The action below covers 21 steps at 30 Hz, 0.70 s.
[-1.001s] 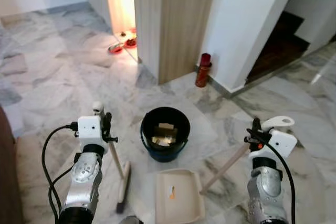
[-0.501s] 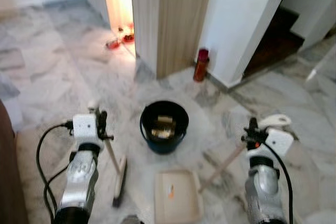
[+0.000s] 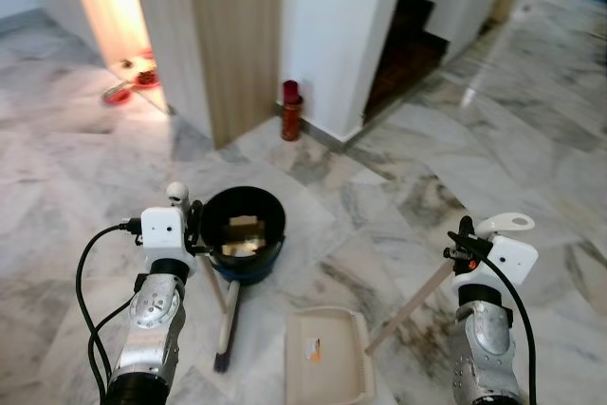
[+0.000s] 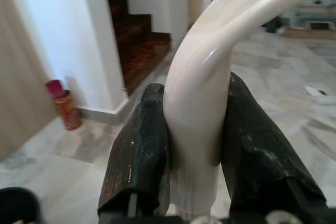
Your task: Sweep floor
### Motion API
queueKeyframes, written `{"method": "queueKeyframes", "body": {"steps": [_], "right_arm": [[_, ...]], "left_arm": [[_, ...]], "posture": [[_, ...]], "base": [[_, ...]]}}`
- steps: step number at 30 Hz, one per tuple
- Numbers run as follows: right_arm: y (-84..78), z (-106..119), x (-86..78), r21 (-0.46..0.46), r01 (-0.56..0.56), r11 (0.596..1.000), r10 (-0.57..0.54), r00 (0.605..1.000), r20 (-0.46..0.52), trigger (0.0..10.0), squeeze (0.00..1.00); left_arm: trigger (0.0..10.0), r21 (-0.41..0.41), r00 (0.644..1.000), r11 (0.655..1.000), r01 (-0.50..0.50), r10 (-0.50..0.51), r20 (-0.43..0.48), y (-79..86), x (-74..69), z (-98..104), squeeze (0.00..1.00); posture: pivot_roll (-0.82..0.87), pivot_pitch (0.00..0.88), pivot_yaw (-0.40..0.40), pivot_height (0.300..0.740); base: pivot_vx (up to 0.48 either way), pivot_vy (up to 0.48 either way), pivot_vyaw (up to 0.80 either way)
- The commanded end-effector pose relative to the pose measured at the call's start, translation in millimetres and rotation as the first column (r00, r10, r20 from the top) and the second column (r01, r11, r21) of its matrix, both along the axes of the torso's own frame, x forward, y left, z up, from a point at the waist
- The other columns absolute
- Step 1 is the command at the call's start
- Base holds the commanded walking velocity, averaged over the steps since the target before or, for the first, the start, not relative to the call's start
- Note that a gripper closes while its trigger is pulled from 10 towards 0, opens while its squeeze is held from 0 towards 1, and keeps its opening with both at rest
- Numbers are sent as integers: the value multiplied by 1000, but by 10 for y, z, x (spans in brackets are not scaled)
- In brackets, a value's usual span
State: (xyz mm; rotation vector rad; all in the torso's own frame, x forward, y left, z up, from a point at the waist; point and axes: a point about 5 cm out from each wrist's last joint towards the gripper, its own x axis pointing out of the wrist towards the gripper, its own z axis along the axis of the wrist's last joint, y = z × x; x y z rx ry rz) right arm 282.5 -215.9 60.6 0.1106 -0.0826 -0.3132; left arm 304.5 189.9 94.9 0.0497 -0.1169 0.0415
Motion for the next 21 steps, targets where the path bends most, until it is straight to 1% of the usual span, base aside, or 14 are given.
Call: {"method": "queueKeyframes", "body": {"steps": [1,4,7,8,12,13,20,21], "right_arm": [[-31,30,2,7,20,1000,-20,1000,16,10000,0],[-34,27,-3,7,25,1000,-25,1000,14,10000,0],[-43,22,-14,3,32,999,-32,999,11,10000,0],[-46,23,-16,2,34,999,-34,999,12,10000,0],[-53,29,-19,-4,38,999,-38,999,14,10000,0],[-59,30,-21,-4,41,999,-41,999,14,10000,0],[-70,46,-10,-10,41,999,-41,999,16,10000,0],[-70,48,-8,-11,42,999,-41,999,16,10000,0]], "left_arm": [[10000,25,999,999,28,-28,33,-49,47,83,0],[10000,30,999,999,33,-34,35,-59,66,97,0],[10000,63,999,997,37,-40,33,-79,82,100,0],[10000,67,999,997,36,-38,33,-81,83,98,0],[10000,63,999,998,31,-33,31,-82,85,90,0],[10000,50,999,998,29,-31,31,-84,84,86,0],[10000,56,999,998,29,-31,31,-92,92,88,0],[10000,57,999,998,29,-31,32,-94,92,89,0]], "posture": [[190,46,-83,740],[191,41,-82,740],[185,35,-82,740],[179,33,-83,740],[179,32,-83,740],[179,32,-85,740],[180,44,-90,740],[180,46,-91,740]], "base": [[0,0,-800],[0,0,-800],[0,0,-800],[0,-304,-800],[0,-326,-800],[0,-240,-800],[0,0,-800],[0,0,0]]}}
